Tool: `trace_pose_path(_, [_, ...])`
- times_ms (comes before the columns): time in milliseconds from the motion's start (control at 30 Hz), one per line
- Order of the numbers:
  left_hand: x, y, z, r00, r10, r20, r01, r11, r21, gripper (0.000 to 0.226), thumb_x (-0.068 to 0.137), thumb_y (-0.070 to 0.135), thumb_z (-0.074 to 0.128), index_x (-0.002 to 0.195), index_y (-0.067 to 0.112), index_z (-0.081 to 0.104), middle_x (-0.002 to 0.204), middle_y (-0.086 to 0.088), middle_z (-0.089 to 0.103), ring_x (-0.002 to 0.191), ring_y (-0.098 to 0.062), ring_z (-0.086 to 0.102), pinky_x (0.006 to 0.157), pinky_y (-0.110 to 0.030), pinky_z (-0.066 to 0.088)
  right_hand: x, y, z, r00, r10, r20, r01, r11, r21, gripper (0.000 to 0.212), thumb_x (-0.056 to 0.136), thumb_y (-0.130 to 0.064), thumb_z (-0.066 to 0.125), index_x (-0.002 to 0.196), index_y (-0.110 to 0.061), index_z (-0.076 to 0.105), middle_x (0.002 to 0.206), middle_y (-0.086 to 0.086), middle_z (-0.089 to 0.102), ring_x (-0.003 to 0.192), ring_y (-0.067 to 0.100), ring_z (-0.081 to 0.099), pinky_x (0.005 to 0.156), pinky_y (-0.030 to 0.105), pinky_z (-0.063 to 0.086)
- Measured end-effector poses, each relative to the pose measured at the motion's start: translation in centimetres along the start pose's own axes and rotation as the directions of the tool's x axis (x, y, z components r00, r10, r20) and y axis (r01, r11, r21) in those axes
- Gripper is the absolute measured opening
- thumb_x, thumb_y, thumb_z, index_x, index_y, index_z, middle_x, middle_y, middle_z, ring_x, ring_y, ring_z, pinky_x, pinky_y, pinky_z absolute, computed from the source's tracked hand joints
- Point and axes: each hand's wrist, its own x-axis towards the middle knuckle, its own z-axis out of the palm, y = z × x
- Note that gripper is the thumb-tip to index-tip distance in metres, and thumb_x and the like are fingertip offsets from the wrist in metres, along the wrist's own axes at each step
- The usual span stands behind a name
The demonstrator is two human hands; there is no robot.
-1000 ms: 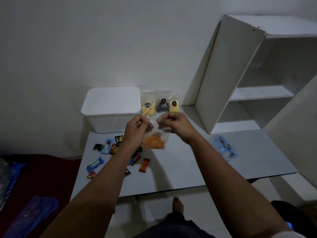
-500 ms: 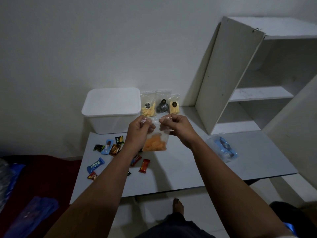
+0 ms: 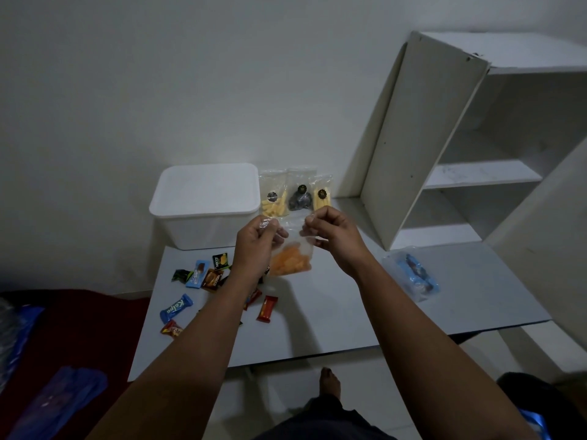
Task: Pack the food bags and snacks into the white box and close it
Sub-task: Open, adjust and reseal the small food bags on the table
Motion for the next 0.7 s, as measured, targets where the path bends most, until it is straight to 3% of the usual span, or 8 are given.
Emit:
trace_pose_path(300, [0.0, 0.0, -0.3, 0.998, -0.061, 0.026, 0.062, 0.996, -0.067, 0.014, 0.093, 0.018, 0.067, 0.093, 0.007, 0.075, 0.085, -0.009, 0.077, 0.078, -0.014, 0.071, 0.081, -0.031, 0.059, 0.1, 0.1, 0.7, 1.000, 0.006, 0.024, -0.006, 1.000, -0.013, 0.007, 0.095, -0.012, 0.066, 0.098, -0.006, 0.065, 0.093, 0.021, 0.062, 0.087, 0.023, 0.074, 0.088, 0.043, 0.054])
trace_pose_path(467, [0.3, 0.3, -0.5, 0.998, -0.032, 0.046, 0.034, 0.999, -0.036, 0.010, 0.091, 0.015, 0.067, 0.088, 0.010, 0.075, 0.079, -0.005, 0.076, 0.076, -0.012, 0.071, 0.079, -0.029, 0.059, 0.1, 0.3, 1.4, 0.999, 0.001, 0.034, 0.000, 1.000, -0.028, 0.004, 0.092, -0.012, 0.072, 0.091, -0.009, 0.071, 0.092, 0.015, 0.073, 0.091, 0.026, 0.072, 0.090, 0.045, 0.054])
trace_pose_path(600, [-0.1, 0.4, -0.3, 0.997, -0.004, 0.076, 0.007, 0.999, -0.035, 0.011, 0.093, 0.018, 0.067, 0.090, 0.010, 0.075, 0.080, -0.004, 0.076, 0.074, -0.009, 0.071, 0.071, -0.022, 0.057, 0.0, 0.3, 1.8, 0.998, -0.032, 0.047, 0.033, 0.999, -0.007, 0.018, 0.091, -0.010, 0.074, 0.100, 0.004, 0.071, 0.102, 0.028, 0.074, 0.093, 0.032, 0.073, 0.088, 0.046, 0.058])
trace_pose_path(700, [-0.1, -0.1, -0.5, 0.996, -0.021, 0.089, 0.024, 0.999, -0.024, 0.015, 0.094, 0.022, 0.066, 0.088, 0.011, 0.075, 0.085, -0.009, 0.077, 0.080, -0.016, 0.073, 0.078, -0.029, 0.059, -0.2, 0.3, 1.9, 0.999, -0.038, 0.038, 0.039, 0.999, -0.032, 0.011, 0.092, -0.009, 0.072, 0.097, 0.001, 0.072, 0.093, 0.022, 0.076, 0.091, 0.032, 0.073, 0.087, 0.042, 0.059])
